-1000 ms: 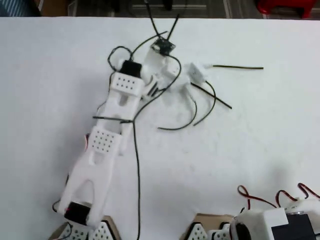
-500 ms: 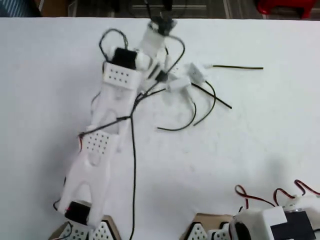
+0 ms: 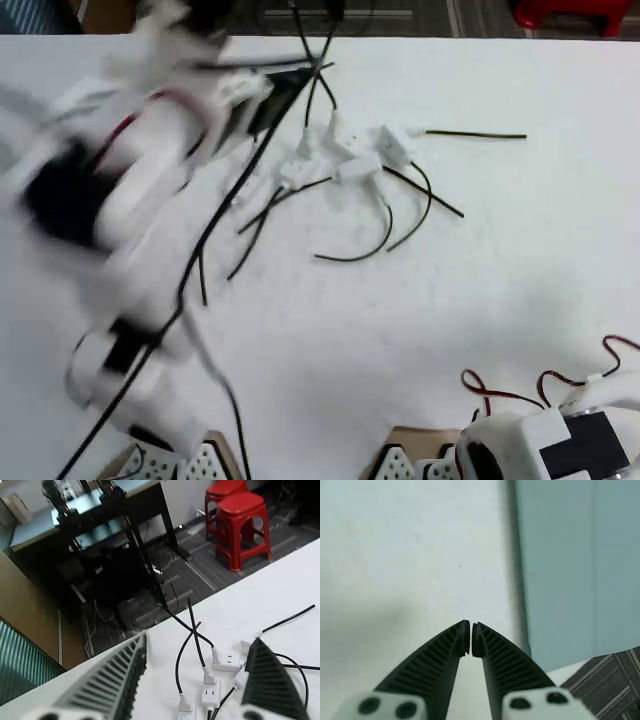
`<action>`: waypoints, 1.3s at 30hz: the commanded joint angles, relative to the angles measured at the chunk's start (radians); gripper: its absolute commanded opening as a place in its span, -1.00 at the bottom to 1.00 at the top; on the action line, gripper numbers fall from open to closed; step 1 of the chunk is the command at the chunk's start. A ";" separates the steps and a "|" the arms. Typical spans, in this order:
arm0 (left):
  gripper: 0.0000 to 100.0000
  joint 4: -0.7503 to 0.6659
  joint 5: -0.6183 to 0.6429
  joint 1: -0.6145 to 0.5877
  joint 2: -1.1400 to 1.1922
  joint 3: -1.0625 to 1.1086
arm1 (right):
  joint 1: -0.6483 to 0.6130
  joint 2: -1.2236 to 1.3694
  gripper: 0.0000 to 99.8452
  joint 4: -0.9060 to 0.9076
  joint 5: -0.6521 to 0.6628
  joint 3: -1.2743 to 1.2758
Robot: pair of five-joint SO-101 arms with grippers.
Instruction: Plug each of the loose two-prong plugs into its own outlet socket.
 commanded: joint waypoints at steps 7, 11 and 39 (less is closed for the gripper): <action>-0.38 -0.023 0.012 -0.021 -0.717 0.442 | -0.137 -0.240 -0.96 0.412 -0.236 -0.611; -0.38 -0.018 0.014 -0.097 -0.892 0.534 | -0.252 -0.429 -0.96 0.513 -0.296 -0.689; -0.38 -0.008 0.244 0.047 -1.893 1.654 | -1.135 -1.566 -0.96 0.645 -0.391 -0.264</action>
